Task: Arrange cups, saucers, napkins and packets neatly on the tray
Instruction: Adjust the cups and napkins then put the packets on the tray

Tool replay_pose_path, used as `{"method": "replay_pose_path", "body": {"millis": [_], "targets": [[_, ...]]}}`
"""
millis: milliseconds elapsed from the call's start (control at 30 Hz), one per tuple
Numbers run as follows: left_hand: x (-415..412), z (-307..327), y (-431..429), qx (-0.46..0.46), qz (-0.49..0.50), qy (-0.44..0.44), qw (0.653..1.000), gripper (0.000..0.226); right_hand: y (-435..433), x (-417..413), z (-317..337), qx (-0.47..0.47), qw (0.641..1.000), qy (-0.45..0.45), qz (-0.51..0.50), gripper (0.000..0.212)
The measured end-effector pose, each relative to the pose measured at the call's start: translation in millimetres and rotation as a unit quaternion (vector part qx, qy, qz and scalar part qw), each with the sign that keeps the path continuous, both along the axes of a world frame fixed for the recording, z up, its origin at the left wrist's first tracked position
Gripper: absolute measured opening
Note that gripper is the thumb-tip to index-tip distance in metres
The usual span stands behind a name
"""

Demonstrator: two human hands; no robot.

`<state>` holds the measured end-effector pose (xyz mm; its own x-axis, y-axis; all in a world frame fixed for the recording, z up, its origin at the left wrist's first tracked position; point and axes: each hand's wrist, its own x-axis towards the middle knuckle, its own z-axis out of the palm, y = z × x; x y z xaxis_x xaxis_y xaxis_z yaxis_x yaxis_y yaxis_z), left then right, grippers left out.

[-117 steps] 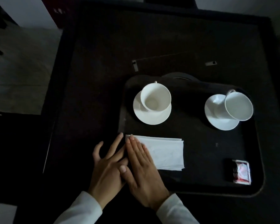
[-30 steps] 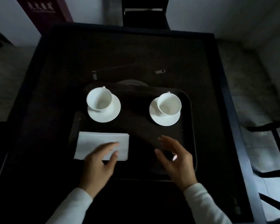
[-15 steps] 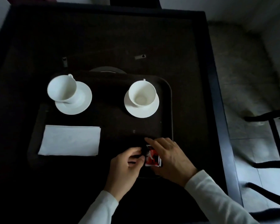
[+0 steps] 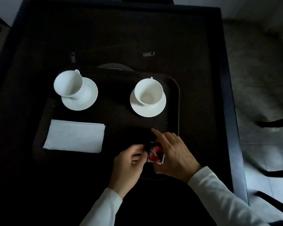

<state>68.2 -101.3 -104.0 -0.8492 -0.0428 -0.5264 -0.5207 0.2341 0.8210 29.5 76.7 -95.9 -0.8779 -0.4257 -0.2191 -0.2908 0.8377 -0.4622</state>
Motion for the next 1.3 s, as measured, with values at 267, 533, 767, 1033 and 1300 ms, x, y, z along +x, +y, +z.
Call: {"method": "replay_pose_path", "body": {"millis": [267,533,767,1033,1300], "targets": [[-12,7,11,0.218,0.118,-0.136,0.959,0.019,-5,-2,12,-0.111,0.993,-0.027,-0.042,0.095],[-12,5,2,0.349,0.127,-0.238,0.897,0.016,7,0,17,-0.152,0.986,-0.045,-0.048,0.059],[-9,4,-2,0.481,0.102,-0.228,0.840,0.051,9,-2,29,-0.230,0.972,-0.038,-0.035,0.052],[-6,1,12,0.517,0.179,-0.257,0.796,0.055,9,-3,28,-0.212,0.977,-0.020,-0.017,0.049],[-5,9,26,0.451,0.238,-0.255,0.822,0.044,9,-1,23,-0.154,0.988,0.014,-0.031,0.052]]}}
